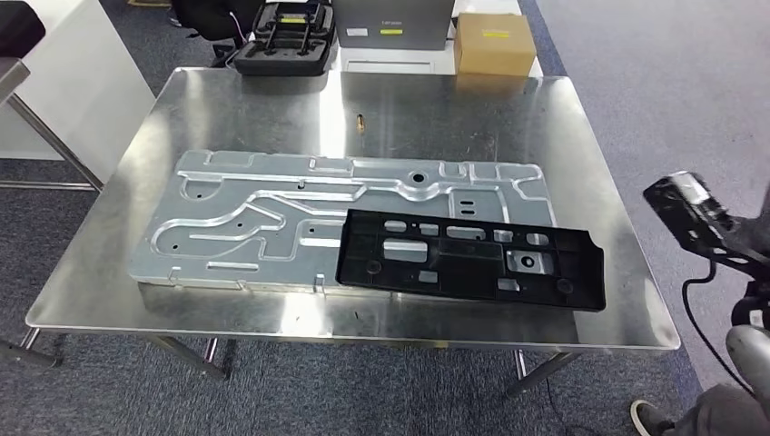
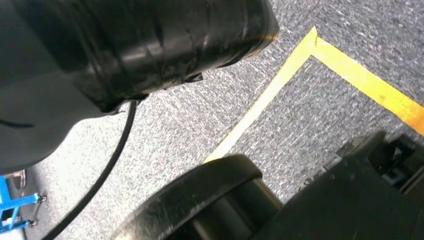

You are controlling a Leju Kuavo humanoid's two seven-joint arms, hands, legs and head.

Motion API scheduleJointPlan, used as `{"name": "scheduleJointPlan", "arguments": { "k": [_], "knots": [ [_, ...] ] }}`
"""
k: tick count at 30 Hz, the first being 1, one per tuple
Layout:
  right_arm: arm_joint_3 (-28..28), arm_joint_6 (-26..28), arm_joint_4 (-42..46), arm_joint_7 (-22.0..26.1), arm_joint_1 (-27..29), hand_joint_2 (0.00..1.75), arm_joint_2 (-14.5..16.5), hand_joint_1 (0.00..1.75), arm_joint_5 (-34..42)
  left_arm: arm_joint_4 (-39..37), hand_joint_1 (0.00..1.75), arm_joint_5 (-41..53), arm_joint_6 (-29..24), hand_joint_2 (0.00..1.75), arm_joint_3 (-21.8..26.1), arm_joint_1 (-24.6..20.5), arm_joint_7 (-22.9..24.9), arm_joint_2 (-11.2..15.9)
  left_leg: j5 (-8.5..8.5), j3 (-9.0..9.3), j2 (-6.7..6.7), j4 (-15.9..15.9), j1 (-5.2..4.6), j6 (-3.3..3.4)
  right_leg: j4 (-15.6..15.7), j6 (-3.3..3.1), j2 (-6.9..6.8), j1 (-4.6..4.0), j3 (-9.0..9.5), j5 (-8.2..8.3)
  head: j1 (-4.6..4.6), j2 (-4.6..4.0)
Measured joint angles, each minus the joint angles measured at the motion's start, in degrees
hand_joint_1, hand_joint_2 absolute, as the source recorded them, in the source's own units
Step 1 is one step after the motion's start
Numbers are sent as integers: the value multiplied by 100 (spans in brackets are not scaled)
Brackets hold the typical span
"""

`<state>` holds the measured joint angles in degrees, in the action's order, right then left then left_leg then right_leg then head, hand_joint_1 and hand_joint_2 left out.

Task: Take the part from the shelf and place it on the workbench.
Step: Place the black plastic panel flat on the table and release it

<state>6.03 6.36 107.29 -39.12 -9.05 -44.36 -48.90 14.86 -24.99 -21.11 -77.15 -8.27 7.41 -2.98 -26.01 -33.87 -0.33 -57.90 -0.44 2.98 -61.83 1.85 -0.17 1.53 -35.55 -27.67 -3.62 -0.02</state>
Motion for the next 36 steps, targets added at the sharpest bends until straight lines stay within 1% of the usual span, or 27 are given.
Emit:
{"name": "scheduleJointPlan", "arguments": {
  "k": [2, 3, 4, 5, 6, 7, 9, 10, 13, 14, 15, 16, 18, 19, 20, 21, 23, 24, 25, 28, 29, 30, 31, 33, 34, 35, 36],
  "knots": [
    [89, 1026, 141, 103, 49, 0, 65, 0, 392, 0, 0, 9, -2, 0, 0, -2, -9, -1, 22, 17, 6, 36, -7, 44, -619, 19, 8, 3, -271, -350, 14, 0],
    [102, 1358, 216, 133, 87, 0, 97, 0, 506, 0, 0, 13, -2, 0, 0, -2, -12, -1, 22, 17, 8, 33, -11, 57, -954, 32, 11, 4, -419, -491, 16, 0],
    [104, 1559, 283, 156, 135, 0, 126, 0, 561, 0, 0, 14, -2, 0, 0, -1, -15, -2, 21, 17, 9, 28, -14, 58, -1161, 46, 10, 9, -509, -540, 16, 0],
    [105, 1730, 342, 202, 179, 0, 155, 0, 588, 0, 0, 11, -2, 0, 0, 0, -20, -2, 19, 16, 9, 19, -13, 56, -1178, 59, 9, 18, -510, -489, 17, 0],
    [105, 1944, 413, 283, 207, 0, 183, 0, 615, 0, 0, 8, -2, 0, 0, 0, -25, -2, 16, 11, 8, -2, -11, 50, -975, 70, 7, 31, -401, -346, 18, 0],
    [102, 2206, 505, 389, 219, 0, 211, 0, 643, 0, 0, 5, -2, 0, 0, 0, -30, -2, 7, 1, 6, -36, -8, 35, -628, 80, 6, 45, -215, -169, 18, 0],
    [72, 2737, 739, 598, 222, 0, 272, 0, 654, 0, 0, 3, -3, 0, 0, -5, -36, 1, -23, -42, -3, -132, -23, -15, -32, 62, 13, 42, 95, 35, 14, 0],
    [36, 2912, 861, 673, 225, 0, 303, 0, 606, 0, 0, 7, -3, 0, 0, -8, -37, 2, -32, -64, -7, -169, -32, -46, 93, 35, 20, 30, 154, 60, 10, 0],
    [-188, 3209, 1246, 913, 224, 0, 452, 0, 274, 0, 0, 26, -3, 0, 0, -10, -37, 3, -23, -109, -11, -198, -36, -129, 115, -82, 32, 9, 126, 102, 4, 0],
    [-285, 3258, 1382, 1008, 215, 0, 521, 0, 160, 0, 0, 29, -2, 0, 0, -13, -34, 3, -87, -139, -10, -250, -26, -160, 125, -126, 27, 11, 110, 130, 3, 0],
    [-377, 3283, 1513, 1089, 206, 0, 592, 0, 74, 0, 0, 29, -2, 0, 0, -18, -32, 3, -222, -198, -7, -388, -15, -193, 137, -170, 18, 12, 87, 160, -5, 0],
    [-458, 3287, 1631, 1157, 195, 0, 659, 0, 14, 0, 0, 29, -2, 0, 0, -25, -30, 3, -429, -292, -4, -630, -2, -226, 144, -209, 7, 8, 57, 190, -11, 0],
    [-588, 3287, 1832, 1337, 180, 0, 805, 0, -34, 0, 0, 32, -2, 0, 0, -32, -23, 3, -882, -502, 0, -1284, 18, -274, 143, -256, -12, -16, -25, 252, -26, 0],
    [-638, 3287, 1925, 1519, 175, 0, 905, 0, -45, 0, 0, 36, -2, 0, 0, -32, -18, 3, -1009, -543, 0, -1511, 27, -283, 142, -267, -17, -30, -75, 288, -27, 0],
    [-681, 3287, 2016, 1745, 179, 0, 1029, 0, -57, 0, 0, 41, -3, 0, 0, -32, -12, 3, -1034, -494, 0, -1560, 33, -281, 141, -271, -19, -45, -126, 328, -26, 0],
    [-728, 3287, 2114, 2011, 200, 0, 1187, 0, -77, 0, 0, 45, -3, 0, 0, -34, -6, 3, -964, -334, 0, -1396, 37, -269, 141, -273, -19, -59, -178, 370, -27, 0],
    [-834, 3287, 2281, 2525, 286, 0, 1549, 0, -117, 0, 0, 51, -6, 0, 0, -51, 5, 4, -748, 189, -2, -652, 31, -216, 142, -265, -18, -78, -260, 455, -26, 0],
    [-903, 3287, 2348, 2777, 341, 0, 1738, 0, -96, 0, 0, 55, -10, 0, 0, -63, 11, 5, -655, 398, -4, -313, 15, -188, 149, -248, -19, -86, -282, 497, -22, 0],
    [-978, 3287, 2392, 3046, 401, 0, 1934, 0, -9, 0, 0, 59, -14, 0, -1, -73, 20, 7, -598, 519, -7, -98, -2, -163, 161, -222, -20, -86, -291, 539, -23, 1],
    [-1168, 3287, 2436, 4085, 675, 0, 2558, 0, 772, 0, 0, 57, -21, 0, -1, -75, 80, 11, -445, 511, -7, 21, -42, -91, 243, -118, -20, -76, -281, 678, -22, 2],
    [-1205, 3287, 2429, 4448, 790, 0, 2754, 0, 1095, 0, 0, 49, -20, 0, 0, -71, 105, 12, -366, 497, 3, 63, -38, -63, 242, -95, -12, -70, -299, 655, -18, 2],
    [-1238, 3287, 2415, 4770, 897, 0, 2953, 0, 1389, 0, 0, 41, -18, 0, -1, -68, 126, 15, -276, 466, 15, 113, -27, -27, 163, -75, -3, -68, -338, 521, -8, 2],
    [-1274, 3287, 2392, 5032, 992, 0, 3142, 0, 1632, 0, 0, 37, -16, 0, -1, -68, 141, 18, -186, 415, 30, 155, -14, 6, -26, -64, 5, -67, -406, 283, 4, 2],
    [-1363, 3286, 2317, 5413, 1170, 0, 3506, 0, 2044, 0, 0, 43, -20, 0, -1, -72, 162, 24, -46, 260, 51, 171, -12, 49, -706, -49, 10, -52, -558, -335, 25, 2],
    [-1412, 3286, 2266, 5566, 1251, 0, 3659, 0, 2208, 0, 0, 47, -27, 0, -1, -70, 168, 26, 15, 170, 57, 163, -16, 51, -1034, -40, 9, -50, -590, -511, 27, 2],
    [-1463, 3285, 2210, 5708, 1325, 0, 3797, 0, 2346, 0, 0, 49, -38, 0, -1, -68, 175, 27, 74, 76, 59, 151, -17, 44, -1243, -31, 9, -47, -558, -550, 27, 2],
    [-1514, 3285, 2153, 5843, 1389, 0, 3916, 0, 2465, 0, 0, 49, -49, 0, -1, -66, 183, 29, 129, -18, 61, 132, -17, 35, -1269, -26, 8, -46, -444, -466, 27, 2]
  ]
}}
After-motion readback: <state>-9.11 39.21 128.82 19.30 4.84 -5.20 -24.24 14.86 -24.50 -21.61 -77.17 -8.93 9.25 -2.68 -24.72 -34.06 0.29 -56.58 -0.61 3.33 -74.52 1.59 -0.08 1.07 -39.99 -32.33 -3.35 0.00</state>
